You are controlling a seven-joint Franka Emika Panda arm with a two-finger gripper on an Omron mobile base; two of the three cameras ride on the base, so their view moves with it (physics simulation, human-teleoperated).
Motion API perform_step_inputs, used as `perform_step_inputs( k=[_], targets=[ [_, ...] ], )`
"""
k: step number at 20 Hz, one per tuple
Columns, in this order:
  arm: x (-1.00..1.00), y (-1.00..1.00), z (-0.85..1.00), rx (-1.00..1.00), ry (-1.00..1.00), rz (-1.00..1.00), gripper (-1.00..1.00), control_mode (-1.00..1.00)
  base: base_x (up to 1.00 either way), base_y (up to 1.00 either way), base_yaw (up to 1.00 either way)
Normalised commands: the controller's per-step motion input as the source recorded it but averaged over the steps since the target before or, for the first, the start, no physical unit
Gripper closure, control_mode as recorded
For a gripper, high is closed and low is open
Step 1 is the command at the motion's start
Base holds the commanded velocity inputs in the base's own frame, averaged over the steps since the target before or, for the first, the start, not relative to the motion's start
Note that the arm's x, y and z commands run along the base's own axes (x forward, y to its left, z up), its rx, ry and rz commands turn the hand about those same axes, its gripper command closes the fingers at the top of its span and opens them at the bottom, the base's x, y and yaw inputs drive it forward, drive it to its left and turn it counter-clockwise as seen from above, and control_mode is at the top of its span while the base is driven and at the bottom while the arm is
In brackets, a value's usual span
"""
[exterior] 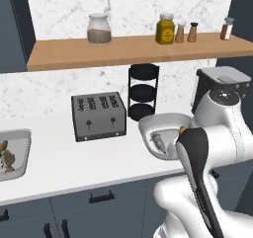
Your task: Place one cucumber and one fish in each tupperware on the nearby counter, to pack two identical lunches.
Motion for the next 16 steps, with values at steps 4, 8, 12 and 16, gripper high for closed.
perform_step_inputs(
  k=[4,8,12,16],
  targets=[
    [0.00,0.00,0.00,0.00,0.00,0.00,1.00,1.00,0.46,0.46,0.00],
    [0.00,0.00,0.00,0.00,0.00,0.00,1.00,1.00,0.63,0.25,-0.04],
    [0.00,0.00,0.00,0.00,0.00,0.00,1.00,1.00,0.53,0.08,-0.03],
    [0.65,-0.32,0.00,0.00,0.00,0.00,1.00,-1.00,0.00,0.00,0.00]
  ],
)
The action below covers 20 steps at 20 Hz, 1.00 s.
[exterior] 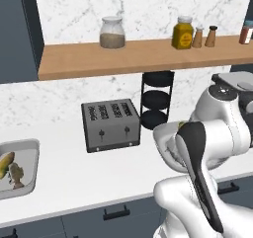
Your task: Place one cucumber and one fish in each tupperware on the nearby counter, to pack two identical lunches.
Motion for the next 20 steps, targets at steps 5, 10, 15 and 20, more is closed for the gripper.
perform_step_inputs(
  k=[5,10,15,20],
  targets=[
    [0.69,-0.71,-0.12,0.00,0.00,0.00,1.00,-1.00,0.00,0.00,0.00],
    [0.97,-0.93,-0.26,0.11,0.04,-0.01,1.00,-1.00,0.00,0.00,0.00],
    [1.00,-0.81,-0.77,0.04,0.15,-0.04,1.00,-1.00,0.00,0.00,0.00],
    [0.82,-0.10,-0.94,-0.07,0.25,-0.01,1.00,-1.00,0.00,0.00,0.00]
  ],
)
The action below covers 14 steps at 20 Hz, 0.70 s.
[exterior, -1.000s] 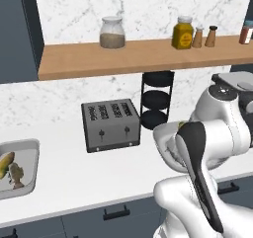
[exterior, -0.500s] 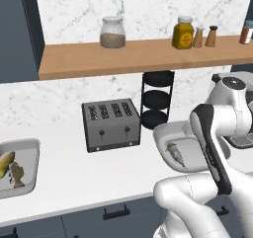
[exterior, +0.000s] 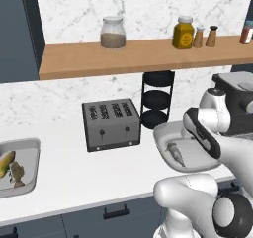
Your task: Place one cucumber and one fish in each tupperware on the nearby counter, to pack two identical lunches.
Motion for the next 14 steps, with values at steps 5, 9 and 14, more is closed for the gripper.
perform_step_inputs(
  k=[5,9,14],
  targets=[
    [0.14,-0.37,-0.61,0.03,0.06,0.00,1.00,-1.00,0.00,0.00,0.00],
    [0.00,-0.12,-0.49,0.02,0.01,0.00,1.00,-1.00,0.00,0.00,0.00],
    [0.16,0.02,-0.34,0.00,0.03,0.00,-1.00,-1.00,0.00,0.00,0.00]
  ],
)
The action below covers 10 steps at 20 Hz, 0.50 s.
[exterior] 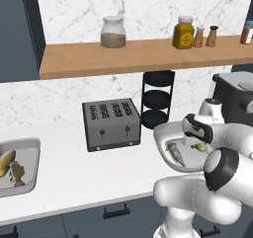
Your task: Place one cucumber and one fish in each tupperware on the nearby counter, to pack two identical lunches.
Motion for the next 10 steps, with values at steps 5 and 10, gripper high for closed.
perform_step_inputs(
  k=[5,10],
  targets=[
    [0.03,0.00,-0.02,0.00,0.00,0.00,-1.00,-1.00,0.00,0.00,0.00],
    [0.00,0.10,0.15,-0.04,0.01,0.00,-1.00,-1.00,0.00,0.00,0.00]
  ],
)
